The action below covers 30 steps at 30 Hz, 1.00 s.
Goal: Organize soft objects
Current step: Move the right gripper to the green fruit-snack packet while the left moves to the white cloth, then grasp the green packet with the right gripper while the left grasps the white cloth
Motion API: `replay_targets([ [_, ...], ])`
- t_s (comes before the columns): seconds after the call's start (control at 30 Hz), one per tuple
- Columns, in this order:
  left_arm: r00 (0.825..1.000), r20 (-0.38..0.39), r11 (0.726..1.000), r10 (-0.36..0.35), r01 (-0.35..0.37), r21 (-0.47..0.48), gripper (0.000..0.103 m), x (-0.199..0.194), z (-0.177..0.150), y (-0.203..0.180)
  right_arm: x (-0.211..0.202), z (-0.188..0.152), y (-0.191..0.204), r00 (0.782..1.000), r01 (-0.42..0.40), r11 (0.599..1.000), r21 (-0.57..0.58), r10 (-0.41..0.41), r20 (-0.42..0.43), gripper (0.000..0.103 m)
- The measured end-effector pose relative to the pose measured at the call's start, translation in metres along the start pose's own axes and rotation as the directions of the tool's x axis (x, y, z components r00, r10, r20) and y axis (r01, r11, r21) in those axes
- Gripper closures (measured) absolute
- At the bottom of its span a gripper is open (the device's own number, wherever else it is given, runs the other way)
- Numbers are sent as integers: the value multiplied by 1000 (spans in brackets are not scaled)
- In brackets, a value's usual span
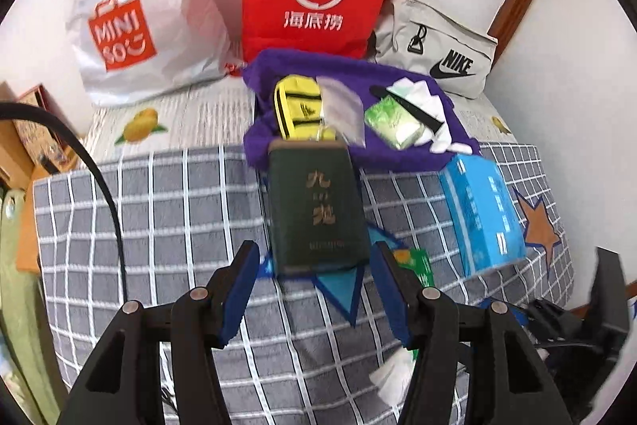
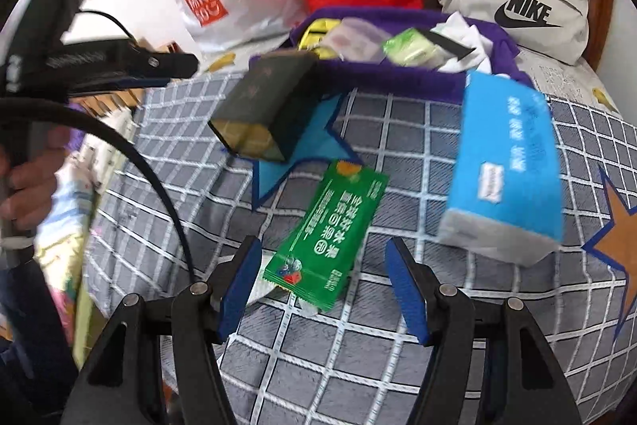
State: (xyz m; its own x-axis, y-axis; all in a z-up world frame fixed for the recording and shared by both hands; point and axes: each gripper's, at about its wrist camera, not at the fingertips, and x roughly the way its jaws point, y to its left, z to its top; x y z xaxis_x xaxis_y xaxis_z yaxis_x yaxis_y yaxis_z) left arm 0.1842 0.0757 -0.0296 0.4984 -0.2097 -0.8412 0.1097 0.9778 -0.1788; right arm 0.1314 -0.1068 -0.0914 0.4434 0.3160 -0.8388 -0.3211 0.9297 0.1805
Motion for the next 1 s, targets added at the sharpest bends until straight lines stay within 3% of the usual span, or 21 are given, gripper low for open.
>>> replay_targets([
  [0.13, 1000, -13, 1000, 4, -4, -13, 47, -1, -24, 5, 22, 1, 10, 998, 56, 998, 24, -56, -10, 39],
  [0.3, 1000, -25, 999, -5, 3, -54, 47, -2, -55, 16, 46, 3, 8, 999, 21, 992, 124, -15, -47, 39],
  [0.47, 999, 3, 993, 55, -54, -107, 47, -10, -85, 24, 65, 4, 13, 996, 84, 990, 118, -78, -52, 37],
  [0.57, 999, -5, 993, 37, -38, -109, 46, -10, -94, 23, 63, 2, 11, 998, 62, 991, 117, -61, -15, 40],
  [0.6, 1000, -9, 993, 26, -27, -112, 46, -9, -96, 22, 61, 3, 9, 998, 59, 991, 122, -59, -3, 53],
  [0.63, 1000, -11, 993, 13, -14, -115, 46, -8, -99, 21, 60, 3, 6, 998, 60, 991, 122, -62, 12, 58],
  [0.83, 1000, -17, 994, -22, 20, -111, 46, -5, -104, 13, 47, -4, -1, 999, 36, 997, 62, -36, 3, 61],
  [1.0, 999, -17, 993, -40, 38, -110, 46, -3, -103, 6, 49, -5, -2, 999, 33, 998, 50, -32, -22, 57],
])
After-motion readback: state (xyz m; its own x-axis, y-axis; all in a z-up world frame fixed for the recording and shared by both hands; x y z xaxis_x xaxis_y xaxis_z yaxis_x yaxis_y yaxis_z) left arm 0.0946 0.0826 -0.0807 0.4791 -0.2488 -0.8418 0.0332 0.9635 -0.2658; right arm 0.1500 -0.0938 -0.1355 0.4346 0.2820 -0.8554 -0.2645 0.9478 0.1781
